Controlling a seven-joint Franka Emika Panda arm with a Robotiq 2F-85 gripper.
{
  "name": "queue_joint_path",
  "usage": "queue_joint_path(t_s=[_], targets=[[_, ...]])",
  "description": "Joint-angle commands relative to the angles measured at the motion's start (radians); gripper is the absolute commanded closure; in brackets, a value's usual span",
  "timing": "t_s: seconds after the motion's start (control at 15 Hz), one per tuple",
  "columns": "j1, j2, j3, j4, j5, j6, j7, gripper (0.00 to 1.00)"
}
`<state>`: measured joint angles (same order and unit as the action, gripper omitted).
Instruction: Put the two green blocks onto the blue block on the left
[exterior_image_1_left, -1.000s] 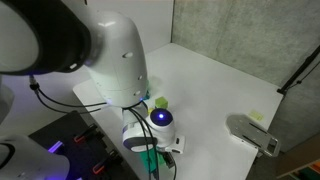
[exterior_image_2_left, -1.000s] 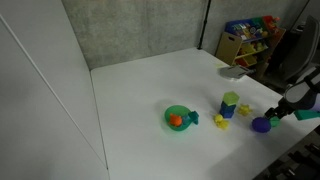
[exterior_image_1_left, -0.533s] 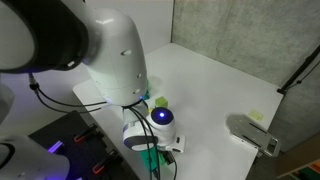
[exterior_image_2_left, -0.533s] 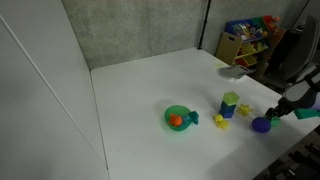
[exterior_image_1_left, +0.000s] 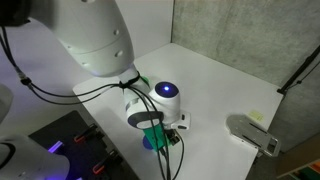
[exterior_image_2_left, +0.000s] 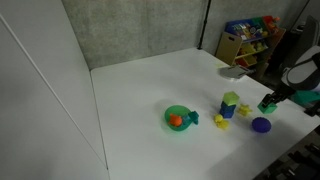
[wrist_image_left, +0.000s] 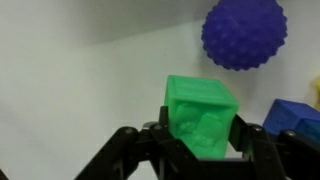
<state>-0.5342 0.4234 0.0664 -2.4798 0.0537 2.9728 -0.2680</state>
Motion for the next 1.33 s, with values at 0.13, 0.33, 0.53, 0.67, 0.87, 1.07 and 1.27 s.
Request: queue_joint_path(t_s=[0.13,0.33,0.53,0.67,0.87,1.07,1.27], targets=[[0.11,-0.191,-0.002,-0.019,0.068,-0.143,0.009,0.7],[0.201,-0.254,-0.03,-0.005,0.077,-0.201,0.03,0.7],[0.279,-0.297,-0.056,0.013,0.062,-0.237,0.058,0.7],[0.322,-0.304,-0.067,0.026,0.051,-0.244,0.064,0.7],[0.37,-0.297,-0.076,0.047,0.042,-0.248,0.072,0.7],[0.406,-0.279,-0.082,0.069,0.017,-0.25,0.092,0.7],[0.431,-0.253,-0.089,0.098,-0.013,-0.256,0.116,0.7]])
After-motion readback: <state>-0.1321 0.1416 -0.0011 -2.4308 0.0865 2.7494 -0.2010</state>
